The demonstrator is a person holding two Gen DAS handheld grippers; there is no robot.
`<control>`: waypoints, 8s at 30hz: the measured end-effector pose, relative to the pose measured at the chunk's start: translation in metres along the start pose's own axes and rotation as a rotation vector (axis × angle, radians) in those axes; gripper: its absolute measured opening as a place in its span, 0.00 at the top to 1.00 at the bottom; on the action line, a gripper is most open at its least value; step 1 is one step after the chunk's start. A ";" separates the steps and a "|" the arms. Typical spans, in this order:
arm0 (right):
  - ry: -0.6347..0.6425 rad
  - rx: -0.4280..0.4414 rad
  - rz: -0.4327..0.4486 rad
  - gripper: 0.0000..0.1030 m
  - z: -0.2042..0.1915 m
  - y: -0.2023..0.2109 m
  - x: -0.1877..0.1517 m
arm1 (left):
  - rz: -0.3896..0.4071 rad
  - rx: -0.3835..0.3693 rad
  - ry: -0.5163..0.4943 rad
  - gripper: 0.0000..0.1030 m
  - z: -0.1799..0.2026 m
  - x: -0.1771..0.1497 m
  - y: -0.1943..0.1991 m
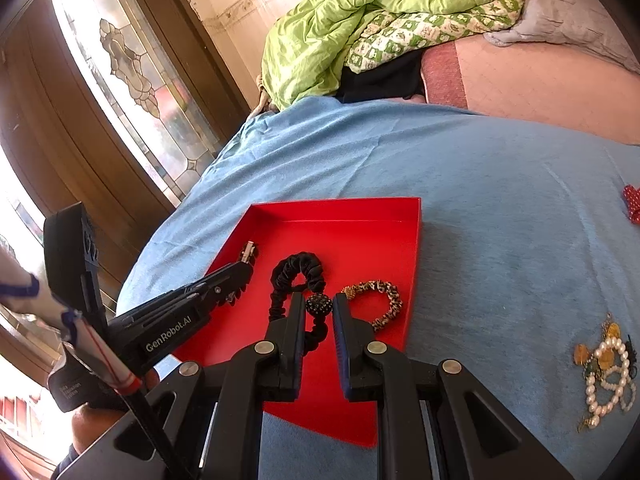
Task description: Organize jewelry
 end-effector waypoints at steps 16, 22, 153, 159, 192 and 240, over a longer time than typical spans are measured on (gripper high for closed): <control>-0.037 -0.089 -0.087 0.85 0.010 -0.063 0.061 | -0.097 0.007 0.125 0.91 -0.050 0.026 -0.038; -0.067 -0.150 -0.136 0.85 0.024 -0.094 0.068 | -0.122 0.025 0.084 0.91 -0.038 0.024 -0.046; -0.227 -0.007 0.247 0.91 0.216 0.137 -0.034 | 0.037 -0.187 -0.438 0.92 0.237 -0.015 -0.041; -0.207 0.006 0.244 0.91 0.199 0.127 -0.029 | 0.055 -0.176 -0.424 0.92 0.225 -0.010 -0.034; 0.013 0.183 0.043 0.91 -0.018 0.023 -0.034 | 0.040 -0.027 -0.097 0.92 0.008 -0.018 0.018; -0.069 0.037 -0.098 0.89 -0.003 -0.076 -0.004 | -0.077 0.018 -0.046 0.92 -0.003 -0.014 -0.024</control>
Point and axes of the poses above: each gripper's, at about its wrist camera, not at the fingertips, and y roughly against the way its jaws point, z to its right, x to its top, the point moved 6 cm from there along -y, roughly the way its jaws point, and after that the axes turned 10 degrees about -z, right-handed, at the moved point
